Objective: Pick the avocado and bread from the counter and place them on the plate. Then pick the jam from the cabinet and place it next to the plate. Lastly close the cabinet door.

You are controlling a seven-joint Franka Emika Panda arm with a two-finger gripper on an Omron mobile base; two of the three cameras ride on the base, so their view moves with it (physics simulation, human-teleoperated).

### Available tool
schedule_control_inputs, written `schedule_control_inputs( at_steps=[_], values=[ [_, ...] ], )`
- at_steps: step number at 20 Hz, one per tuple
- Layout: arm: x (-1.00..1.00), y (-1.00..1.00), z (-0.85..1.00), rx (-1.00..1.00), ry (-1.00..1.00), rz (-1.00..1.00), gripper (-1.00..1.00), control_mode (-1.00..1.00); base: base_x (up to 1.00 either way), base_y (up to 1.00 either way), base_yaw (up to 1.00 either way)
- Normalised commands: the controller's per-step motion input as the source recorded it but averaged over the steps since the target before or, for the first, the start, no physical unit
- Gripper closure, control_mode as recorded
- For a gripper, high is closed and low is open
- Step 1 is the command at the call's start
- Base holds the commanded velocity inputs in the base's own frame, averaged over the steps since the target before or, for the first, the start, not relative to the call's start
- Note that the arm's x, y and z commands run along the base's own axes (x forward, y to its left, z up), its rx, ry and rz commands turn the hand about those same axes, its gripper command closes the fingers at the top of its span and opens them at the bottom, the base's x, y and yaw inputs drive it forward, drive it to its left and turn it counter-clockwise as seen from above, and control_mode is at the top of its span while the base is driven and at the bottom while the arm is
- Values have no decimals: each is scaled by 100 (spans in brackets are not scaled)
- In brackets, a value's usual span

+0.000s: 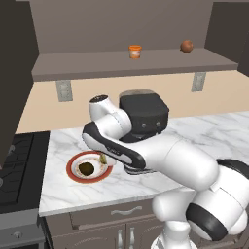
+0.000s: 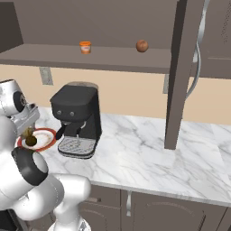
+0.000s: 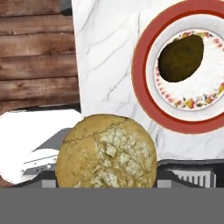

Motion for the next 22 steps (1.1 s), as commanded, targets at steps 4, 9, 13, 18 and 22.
schedule_control_inputs(
  at_steps=[4,9,13,18,22],
  values=[
    [22,0,-10,0,3,5,100,-100,0,0,0],
    [16,0,-14,0,1,7,100,-100,0,0,0],
    [11,1,-12,0,0,7,100,-100,0,0,0],
    [5,2,-8,0,0,6,100,-100,0,0,0],
    [1,0,-2,0,0,7,100,-100,0,0,0]
  ],
)
